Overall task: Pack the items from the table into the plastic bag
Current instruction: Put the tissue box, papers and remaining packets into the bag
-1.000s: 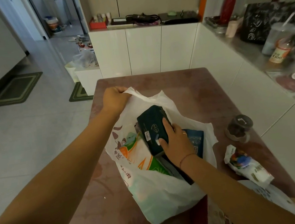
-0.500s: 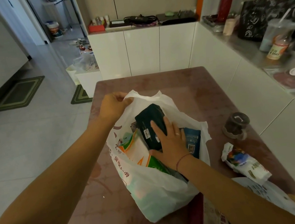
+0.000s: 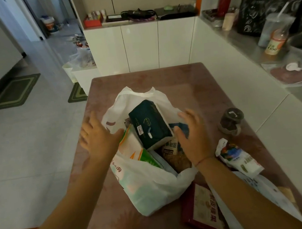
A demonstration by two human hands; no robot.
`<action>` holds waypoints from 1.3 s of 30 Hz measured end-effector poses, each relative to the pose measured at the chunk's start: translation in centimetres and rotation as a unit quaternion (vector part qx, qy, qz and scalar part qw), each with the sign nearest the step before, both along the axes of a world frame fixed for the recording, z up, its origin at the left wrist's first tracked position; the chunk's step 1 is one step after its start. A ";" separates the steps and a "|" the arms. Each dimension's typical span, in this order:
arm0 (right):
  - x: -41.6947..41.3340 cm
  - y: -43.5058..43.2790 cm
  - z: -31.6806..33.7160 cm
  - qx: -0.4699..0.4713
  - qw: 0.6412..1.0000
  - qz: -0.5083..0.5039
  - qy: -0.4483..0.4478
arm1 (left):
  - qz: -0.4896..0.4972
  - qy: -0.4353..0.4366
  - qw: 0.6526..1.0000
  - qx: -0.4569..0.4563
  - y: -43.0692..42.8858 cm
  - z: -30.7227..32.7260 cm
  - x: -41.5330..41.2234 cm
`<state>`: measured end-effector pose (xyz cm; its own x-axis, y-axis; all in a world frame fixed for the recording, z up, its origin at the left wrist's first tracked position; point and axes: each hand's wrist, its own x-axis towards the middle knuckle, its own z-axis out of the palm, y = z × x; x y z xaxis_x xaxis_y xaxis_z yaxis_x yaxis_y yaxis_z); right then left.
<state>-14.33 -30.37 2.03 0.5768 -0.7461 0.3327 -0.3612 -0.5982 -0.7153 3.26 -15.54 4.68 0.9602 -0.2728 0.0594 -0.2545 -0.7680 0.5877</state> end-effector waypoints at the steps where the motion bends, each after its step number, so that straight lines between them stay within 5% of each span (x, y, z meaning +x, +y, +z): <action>1: -1.0 -0.9 -0.1 -0.012 0.997 -0.070 0.008 | 0.033 0.020 0.999 -0.038 0.3 -0.2 -0.8; 3: -2.6 -3.0 -1.1 0.075 0.981 -0.157 0.087 | 0.101 0.062 0.987 -0.112 0.6 -0.7 -2.4; 6: -3.4 -4.4 -2.4 0.300 0.934 -0.070 0.183 | 0.156 0.155 0.955 -0.198 0.9 -1.3 -4.7; 10: -2.9 -3.2 -1.9 0.240 0.958 0.009 0.156 | 0.139 0.279 0.907 -0.282 1.1 -2.0 -6.7; 14: -1.8 -1.8 1.3 0.245 0.967 0.065 -0.012 | 0.132 0.260 0.915 -0.280 1.4 -1.0 -6.4; 18: -1.1 -1.1 2.4 0.222 0.967 0.119 -0.043 | 0.107 0.233 0.913 -0.319 3.0 -0.4 -5.3; 21: -1.3 -0.5 1.3 0.217 0.966 0.142 -0.001 | 0.109 0.222 0.926 -0.285 4.4 -1.7 -5.4; 25: -2.0 -0.3 0.1 0.238 0.961 0.137 0.002 | 0.001 -0.076 0.996 -0.041 5.5 -1.5 -7.1; 27: -2.2 -0.6 -0.2 0.264 0.955 0.135 -0.005 | -0.193 -0.139 0.970 0.054 5.3 0.3 -8.1; 29: -2.2 -0.9 -0.2 0.278 0.950 0.144 0.000 | -0.335 -0.075 0.917 0.200 4.7 1.1 -8.7; 31: -2.3 -0.7 -0.1 0.287 0.947 0.147 0.000 | -0.371 -0.036 0.861 0.345 4.0 1.1 -8.7; 33: -2.5 -0.7 -0.2 0.298 0.944 0.144 -0.010 | -0.347 -0.022 0.841 0.414 3.6 0.7 -8.5; 36: -2.8 -0.7 -0.4 0.298 0.945 0.138 -0.017 | -0.353 0.013 0.832 0.428 4.1 0.5 -8.1; 39: -2.9 -0.7 -0.3 0.299 0.945 0.130 -0.017 | -0.385 0.087 0.887 0.240 4.5 1.3 -8.4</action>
